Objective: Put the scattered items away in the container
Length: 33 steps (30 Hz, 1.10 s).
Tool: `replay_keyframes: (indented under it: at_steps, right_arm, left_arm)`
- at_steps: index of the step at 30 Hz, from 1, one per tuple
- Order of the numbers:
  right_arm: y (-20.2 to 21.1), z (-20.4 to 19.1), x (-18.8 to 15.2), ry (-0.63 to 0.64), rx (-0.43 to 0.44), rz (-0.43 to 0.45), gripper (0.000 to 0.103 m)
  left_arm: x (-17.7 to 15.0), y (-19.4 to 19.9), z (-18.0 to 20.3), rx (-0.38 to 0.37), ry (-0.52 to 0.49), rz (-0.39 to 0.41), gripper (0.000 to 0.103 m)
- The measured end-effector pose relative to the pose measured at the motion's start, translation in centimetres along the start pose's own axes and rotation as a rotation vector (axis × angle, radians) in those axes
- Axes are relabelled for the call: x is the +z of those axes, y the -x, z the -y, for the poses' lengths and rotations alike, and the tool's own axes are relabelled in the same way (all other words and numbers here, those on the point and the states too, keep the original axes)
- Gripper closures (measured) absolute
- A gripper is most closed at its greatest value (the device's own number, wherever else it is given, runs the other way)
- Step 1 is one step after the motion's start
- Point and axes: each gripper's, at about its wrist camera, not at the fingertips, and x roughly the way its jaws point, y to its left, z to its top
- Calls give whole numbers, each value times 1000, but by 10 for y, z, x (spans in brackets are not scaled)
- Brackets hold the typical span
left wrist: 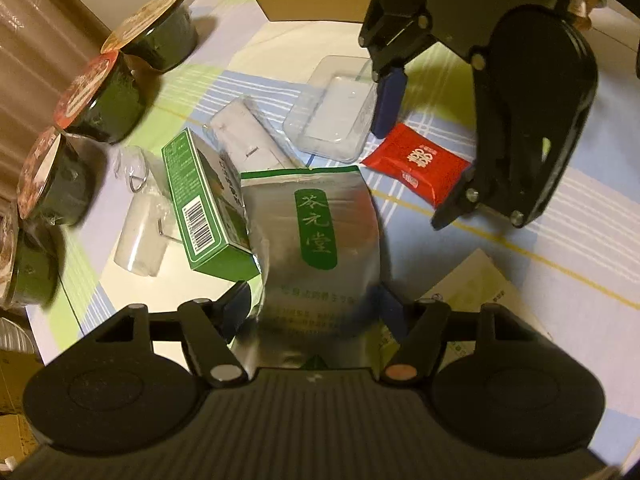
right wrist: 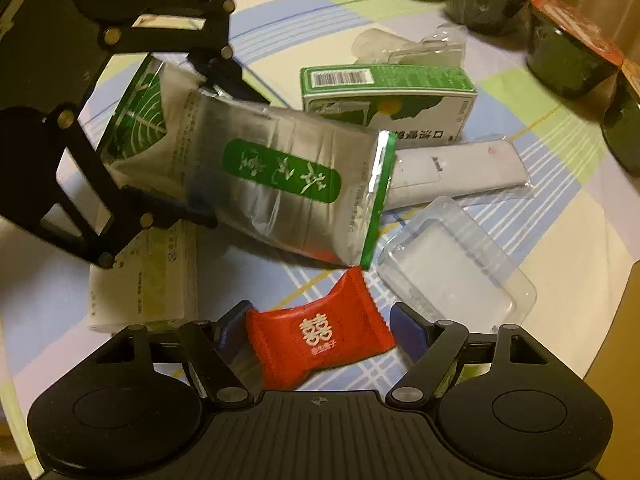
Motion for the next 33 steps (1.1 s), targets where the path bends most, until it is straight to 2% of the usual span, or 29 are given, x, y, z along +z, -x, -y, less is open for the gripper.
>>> replay_keyframes:
  at_steps: [4, 9, 11, 20, 23, 26, 30, 33]
  right_arm:
    - [5, -3, -2, -1, -8, -14, 44]
    - [10, -8, -9, -38, -25, -14, 54]
    - [11, -12, -11, -56, -30, -13, 54]
    - [25, -27, -34, -133, -29, 20, 54]
    - [31, -34, -41, -150, -36, 31, 54]
    - [33, -38, -42, -155, -46, 36, 54]
    - [32, -39, -42, -153, -57, 40, 54]
    - [32, -39, -42, -161, -60, 46, 54]
  left_arm:
    - [0, 1, -1, -7, 9, -2, 37]
    - [2, 0, -2, -16, 19, -7, 41]
    - [2, 1, -1, -16, 19, 2, 51]
    - [-1, 10, 0, -45, 30, 40, 61]
    - [0, 9, 1, -43, 35, 36, 59]
    - [5, 3, 2, -20, 31, 3, 42]
    - [15, -5, 15, 66, -38, -39, 41]
    - [23, -16, 24, 129, -77, -102, 40]
